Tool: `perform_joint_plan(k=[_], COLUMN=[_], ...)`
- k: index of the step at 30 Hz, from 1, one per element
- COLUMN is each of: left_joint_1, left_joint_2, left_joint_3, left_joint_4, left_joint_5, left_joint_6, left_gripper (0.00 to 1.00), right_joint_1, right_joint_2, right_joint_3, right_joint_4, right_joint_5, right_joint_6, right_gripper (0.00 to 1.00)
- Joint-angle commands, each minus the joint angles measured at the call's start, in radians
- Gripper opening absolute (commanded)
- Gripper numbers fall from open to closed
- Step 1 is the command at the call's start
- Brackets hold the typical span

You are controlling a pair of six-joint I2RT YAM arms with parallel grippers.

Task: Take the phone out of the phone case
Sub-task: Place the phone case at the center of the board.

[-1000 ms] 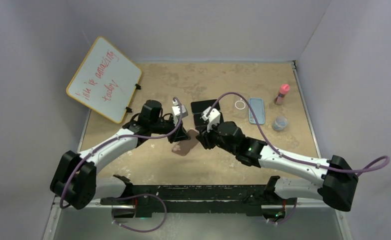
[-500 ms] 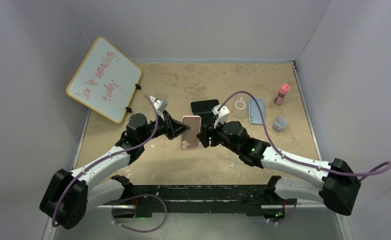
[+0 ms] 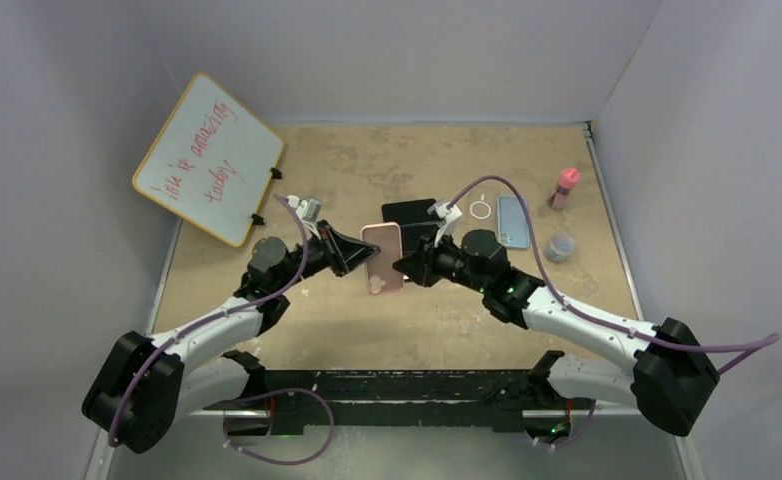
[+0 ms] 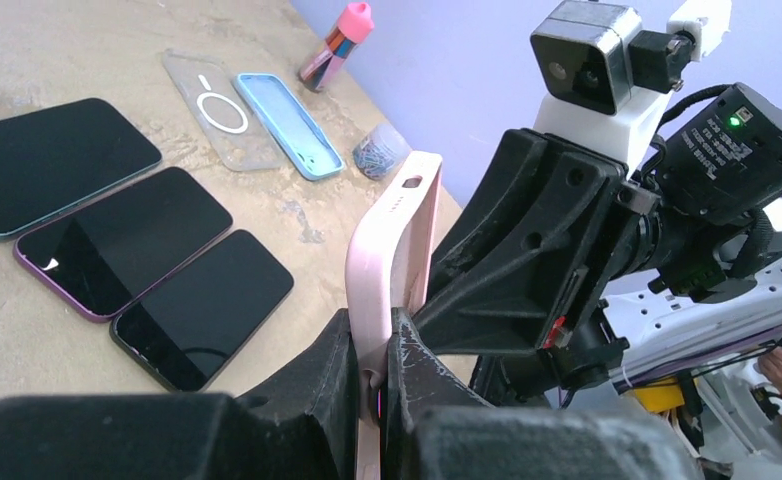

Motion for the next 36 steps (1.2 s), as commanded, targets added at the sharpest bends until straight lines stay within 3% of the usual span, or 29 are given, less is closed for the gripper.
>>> perform_joint_plan(k=[1,2,7,13,17,21,27,36], left_joint_1=[-0.007,-0.006,0.001,0.025,0.027,0.043,0.044,0.044], left_joint_2=[0.001,-0.003,-0.042,-0.059,-0.046,-0.087,-0.152,-0.174], left_joint_3=[0.041,0.058,0.179,0.393,0.461,0.438,0.435,0.432], left_joint_4=[0.056,0.023,-0.265,-0.662,-0.847,-0.884,-0.904,-0.916], left_joint_5=[0.001,-0.005,-0.08,-0.222,-0.385,-0.413,-0.481,-0.511], left_joint_6=[-0.003,0.015,0.174,0.407,0.517,0.556,0.586,0.596], left_gripper=[0.08,0.13,0.5,0.66,0.67,0.68,0.69,0.69], right_joint_1=[-0.067,-0.083,-0.137,-0.197,-0.254,-0.344,-0.58,-0.656], right_joint_2=[0.002,-0.001,-0.017,0.0,0.047,0.125,0.351,0.743], right_joint_3=[0.016,0.019,0.074,0.152,0.242,0.339,0.492,0.793], right_joint_4=[0.034,0.024,-0.099,-0.228,-0.382,-0.519,-0.528,-0.505], right_joint_5=[-0.1,-0.106,-0.078,-0.043,0.092,0.18,-0.05,-0.24], right_joint_6=[0.011,0.011,-0.05,-0.108,-0.164,-0.211,-0.171,-0.109], right_gripper=[0.07,0.01,0.0,0.0,0.0,0.0,0.0,0.0])
